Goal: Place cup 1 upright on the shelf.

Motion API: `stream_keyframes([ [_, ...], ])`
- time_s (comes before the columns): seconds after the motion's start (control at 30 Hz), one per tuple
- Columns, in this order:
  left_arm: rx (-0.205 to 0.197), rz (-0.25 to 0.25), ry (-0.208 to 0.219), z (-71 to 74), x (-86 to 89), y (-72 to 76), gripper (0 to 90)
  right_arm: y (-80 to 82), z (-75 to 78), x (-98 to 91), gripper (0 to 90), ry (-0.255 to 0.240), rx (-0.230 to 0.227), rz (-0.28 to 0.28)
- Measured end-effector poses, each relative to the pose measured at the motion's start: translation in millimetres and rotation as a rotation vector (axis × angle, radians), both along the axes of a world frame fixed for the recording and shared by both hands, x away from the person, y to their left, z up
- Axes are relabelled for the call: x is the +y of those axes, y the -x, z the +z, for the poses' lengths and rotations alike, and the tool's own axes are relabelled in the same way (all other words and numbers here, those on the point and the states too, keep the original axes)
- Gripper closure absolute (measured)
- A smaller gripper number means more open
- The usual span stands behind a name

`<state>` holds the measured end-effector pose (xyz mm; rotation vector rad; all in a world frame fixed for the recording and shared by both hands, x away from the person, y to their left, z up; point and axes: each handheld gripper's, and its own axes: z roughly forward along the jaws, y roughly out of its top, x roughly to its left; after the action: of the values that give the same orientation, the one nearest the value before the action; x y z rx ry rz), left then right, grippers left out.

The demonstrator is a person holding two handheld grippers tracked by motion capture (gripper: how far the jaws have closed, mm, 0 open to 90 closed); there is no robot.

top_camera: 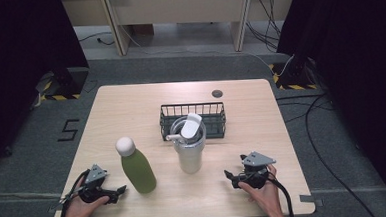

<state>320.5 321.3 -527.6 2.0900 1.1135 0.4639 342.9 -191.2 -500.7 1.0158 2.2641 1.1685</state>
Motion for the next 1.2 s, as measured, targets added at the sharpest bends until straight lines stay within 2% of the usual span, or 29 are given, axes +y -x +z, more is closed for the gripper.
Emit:
stream_keyframes([
  [0.1, -0.001, 0.000, -0.002, 0.0, -0.1, 0.2, 1.6, 2.1, 6.0, 4.9, 15.7, -0.028, -0.025, 0.018],
  [0.17, -0.001, 0.000, -0.001, 0.0, 0.0, 0.1, 1.5, 4.4, 11.6, 11.8, 15.7, -0.035, -0.060, 0.046],
  [0.4, 0.000, -0.001, -0.001, 0.0, -0.1, -0.1, 1.3, 5.2, 16.9, 23.7, 15.4, -0.060, -0.091, 0.084],
  [0.67, 0.000, -0.002, -0.001, 0.0, 0.0, -0.3, 1.3, -0.3, 14.4, 41.8, 15.3, -0.057, -0.102, 0.127],
  [0.87, 0.001, -0.003, -0.003, 0.0, -0.1, -0.7, 1.0, -8.2, 13.6, 53.9, 15.1, -0.075, -0.107, 0.146],
  [0.93, 0.001, -0.004, -0.003, 0.0, -0.1, -0.7, 1.0, -9.7, 13.2, 58.2, 15.1, -0.066, -0.109, 0.158],
  [1.2, 0.001, -0.004, -0.003, 0.0, -0.1, -0.7, 0.9, -19.0, 13.7, 71.4, 15.0, -0.080, -0.116, 0.159],
])
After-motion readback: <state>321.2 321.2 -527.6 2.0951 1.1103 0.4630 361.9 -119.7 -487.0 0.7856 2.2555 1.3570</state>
